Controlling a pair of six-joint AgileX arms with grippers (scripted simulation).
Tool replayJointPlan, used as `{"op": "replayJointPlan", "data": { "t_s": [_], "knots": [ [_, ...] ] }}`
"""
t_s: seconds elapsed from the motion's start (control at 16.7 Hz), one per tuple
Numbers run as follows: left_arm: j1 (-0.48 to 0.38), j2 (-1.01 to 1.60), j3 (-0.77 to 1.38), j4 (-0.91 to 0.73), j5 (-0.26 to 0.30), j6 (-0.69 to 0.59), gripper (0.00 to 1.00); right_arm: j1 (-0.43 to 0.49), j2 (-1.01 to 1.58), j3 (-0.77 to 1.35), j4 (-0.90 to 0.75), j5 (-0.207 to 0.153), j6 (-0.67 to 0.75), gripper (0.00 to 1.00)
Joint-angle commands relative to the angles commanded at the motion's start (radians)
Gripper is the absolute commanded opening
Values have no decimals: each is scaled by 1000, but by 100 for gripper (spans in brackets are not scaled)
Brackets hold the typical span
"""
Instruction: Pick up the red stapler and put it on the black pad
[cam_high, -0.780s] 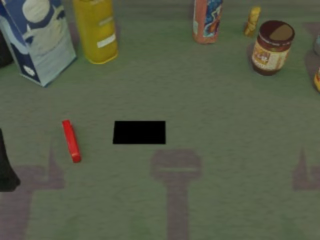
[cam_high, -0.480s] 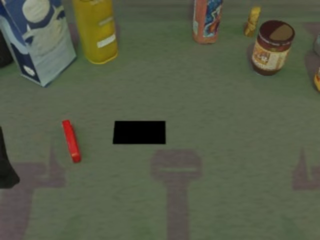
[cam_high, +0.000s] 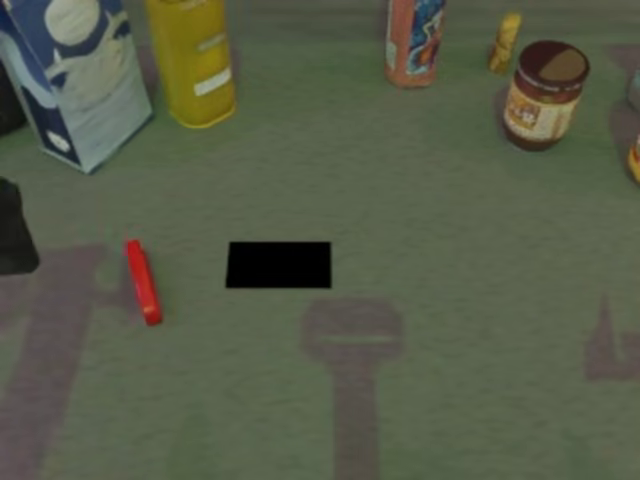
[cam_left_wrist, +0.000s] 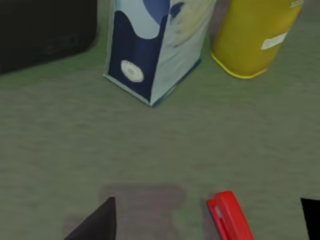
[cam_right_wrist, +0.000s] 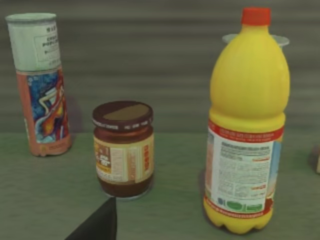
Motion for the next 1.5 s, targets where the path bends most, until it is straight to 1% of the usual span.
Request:
{"op": "replayJointPlan", "data": {
  "t_s": [0.42, 0.6, 0.78, 0.96, 1.08, 1.5],
  "knots": [
    [-65, 767, 578, -429, -2, -181, 100, 0, 0, 0, 0, 0, 0, 100],
    [-90, 1022, 794, -583, -2, -250, 100, 0, 0, 0, 0, 0, 0, 100],
    [-109, 1229, 977, -701, 0, -306, 100, 0, 0, 0, 0, 0, 0, 100],
    [-122, 1370, 1105, -779, 1, -344, 100, 0, 0, 0, 0, 0, 0, 100],
    [-127, 1414, 1148, -805, 2, -357, 100, 0, 0, 0, 0, 0, 0, 100],
    [-123, 1424, 1140, -791, 2, -357, 100, 0, 0, 0, 0, 0, 0, 100]
  ]
}}
